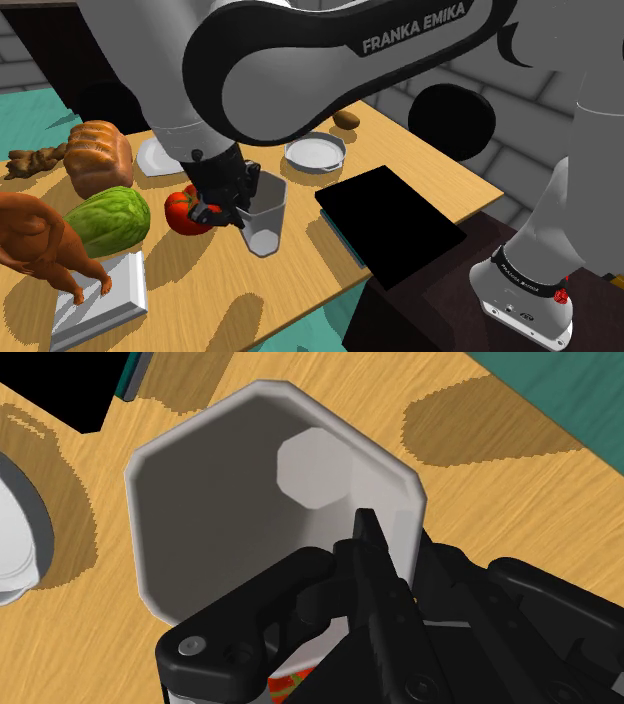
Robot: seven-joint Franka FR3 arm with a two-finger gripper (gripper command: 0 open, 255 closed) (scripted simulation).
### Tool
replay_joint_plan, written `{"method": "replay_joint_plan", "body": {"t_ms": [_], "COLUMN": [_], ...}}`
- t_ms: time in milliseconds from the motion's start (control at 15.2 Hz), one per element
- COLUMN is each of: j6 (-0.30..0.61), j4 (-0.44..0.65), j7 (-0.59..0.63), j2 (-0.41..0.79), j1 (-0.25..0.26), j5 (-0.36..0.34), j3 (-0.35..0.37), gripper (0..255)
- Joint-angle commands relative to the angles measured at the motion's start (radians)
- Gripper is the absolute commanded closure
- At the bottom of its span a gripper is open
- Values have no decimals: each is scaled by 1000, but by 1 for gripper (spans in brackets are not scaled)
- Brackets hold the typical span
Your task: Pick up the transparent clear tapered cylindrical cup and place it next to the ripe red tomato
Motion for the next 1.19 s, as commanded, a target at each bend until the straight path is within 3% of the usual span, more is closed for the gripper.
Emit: {"method": "replay_joint_plan", "body": {"t_ms": [0, 726, 1122], "j6": [29, 154, 154], "j4": [-26, -124, -124], "j7": [2, 27, 27], "j2": [3, 40, 40], "j1": [-4, -6, -6], "j5": [-3, -33, -33], "j3": [-2, -18, -18], "gripper": [255, 255, 255]}}
